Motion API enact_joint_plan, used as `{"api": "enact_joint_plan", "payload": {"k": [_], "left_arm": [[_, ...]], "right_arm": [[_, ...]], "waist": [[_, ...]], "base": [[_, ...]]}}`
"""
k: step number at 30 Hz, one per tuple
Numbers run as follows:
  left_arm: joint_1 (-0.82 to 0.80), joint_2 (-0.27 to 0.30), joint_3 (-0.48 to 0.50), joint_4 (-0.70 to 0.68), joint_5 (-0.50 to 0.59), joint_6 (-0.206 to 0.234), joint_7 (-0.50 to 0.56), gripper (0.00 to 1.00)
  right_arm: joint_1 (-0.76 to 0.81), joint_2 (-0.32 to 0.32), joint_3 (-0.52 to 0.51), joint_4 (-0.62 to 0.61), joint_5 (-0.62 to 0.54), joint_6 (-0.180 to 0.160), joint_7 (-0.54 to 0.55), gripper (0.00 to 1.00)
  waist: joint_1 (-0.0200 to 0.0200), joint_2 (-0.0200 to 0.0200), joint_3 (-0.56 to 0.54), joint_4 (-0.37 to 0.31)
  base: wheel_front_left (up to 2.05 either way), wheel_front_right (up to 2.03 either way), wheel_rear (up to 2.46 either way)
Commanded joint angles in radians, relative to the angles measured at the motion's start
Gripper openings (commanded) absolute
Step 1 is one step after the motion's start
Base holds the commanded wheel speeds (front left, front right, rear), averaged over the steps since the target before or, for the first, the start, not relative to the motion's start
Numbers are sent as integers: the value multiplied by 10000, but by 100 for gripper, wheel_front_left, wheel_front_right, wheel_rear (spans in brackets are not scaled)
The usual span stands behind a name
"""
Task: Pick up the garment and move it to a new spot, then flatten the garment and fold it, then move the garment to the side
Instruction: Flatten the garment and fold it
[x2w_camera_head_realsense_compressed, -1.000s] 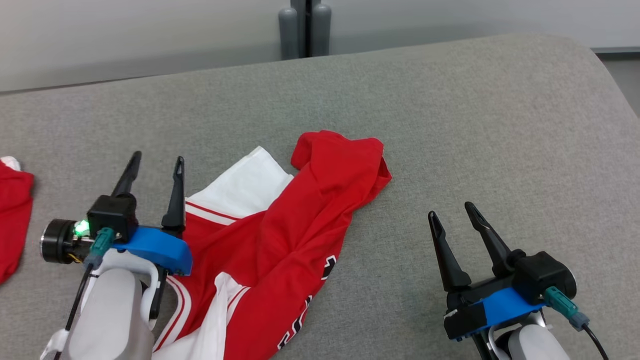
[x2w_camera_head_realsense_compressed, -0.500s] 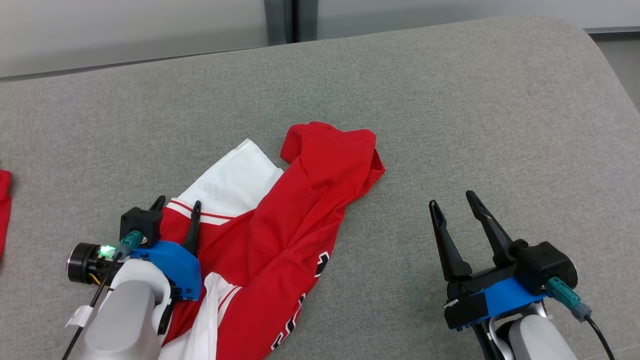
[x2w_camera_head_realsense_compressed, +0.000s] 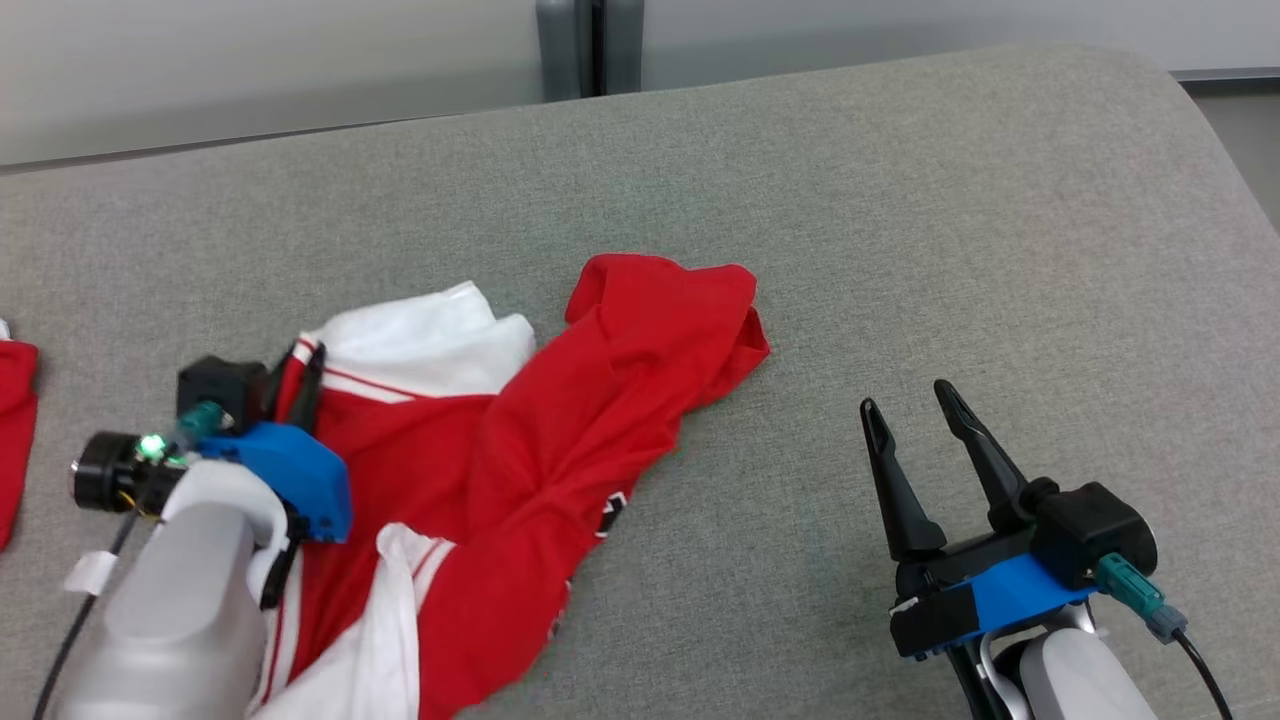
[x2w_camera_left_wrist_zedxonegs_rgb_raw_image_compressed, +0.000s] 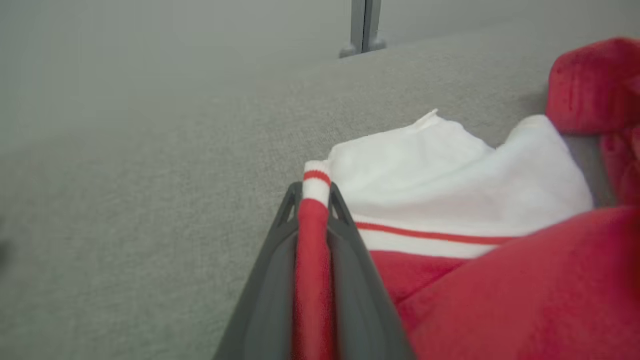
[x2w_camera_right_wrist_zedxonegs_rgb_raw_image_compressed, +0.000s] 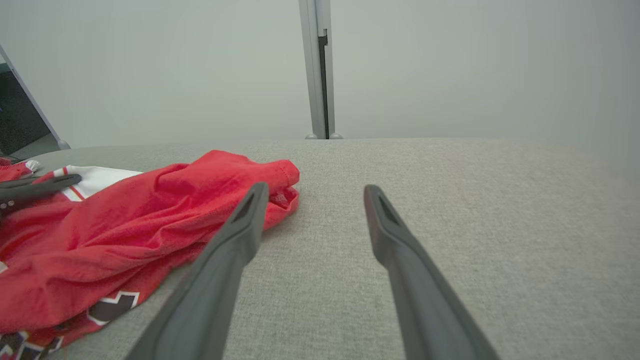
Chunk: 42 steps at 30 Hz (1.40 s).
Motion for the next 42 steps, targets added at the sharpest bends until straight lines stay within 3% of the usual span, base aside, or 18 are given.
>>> {"api": "enact_joint_plan", "payload": {"k": [1,6,9,10,11,20,27,34,42], "left_arm": [[-441,105,191,-170,-98,108,-100,0],[-1024,697,758,-776,-150,360,-159,0],[-827,710,956,-985,-112,514,-163,0],[-804,746,1023,-1107,-64,566,-166,81],[-756,776,1109,-1224,-64,640,-165,100],[1161,531,2295,-4404,623,1134,-167,100],[2817,-51,2570,-5791,1155,935,-158,100],[3808,-560,2417,-5863,1533,499,-160,100],[3610,-712,2264,-4881,1781,217,-161,100]], "right_arm": [[-54,-6,-45,-32,-48,1,-41,100],[-98,-3,-68,-37,-84,1,-39,100],[-117,-7,-46,13,-67,1,-41,100],[-103,-7,-27,35,-56,1,-41,100],[-91,-7,-9,51,-41,1,-41,100],[203,-4,-95,123,60,1,-41,100],[408,-6,-39,240,109,1,-41,100],[529,-6,-28,279,158,1,-41,100],[322,-6,123,294,222,1,-41,100]], "waist": [[-1,0,-23,-11],[-1,0,-2,-116],[-1,0,-15,-193],[-1,0,-21,-212],[-1,0,-27,-226],[-1,0,-324,28],[-1,0,-677,370],[-1,0,-836,685],[-1,0,-669,598]], "base": [[0,0,0],[0,0,0],[0,0,0],[0,0,0],[0,0,0],[0,0,0],[0,0,0],[0,0,0],[0,0,0]]}}
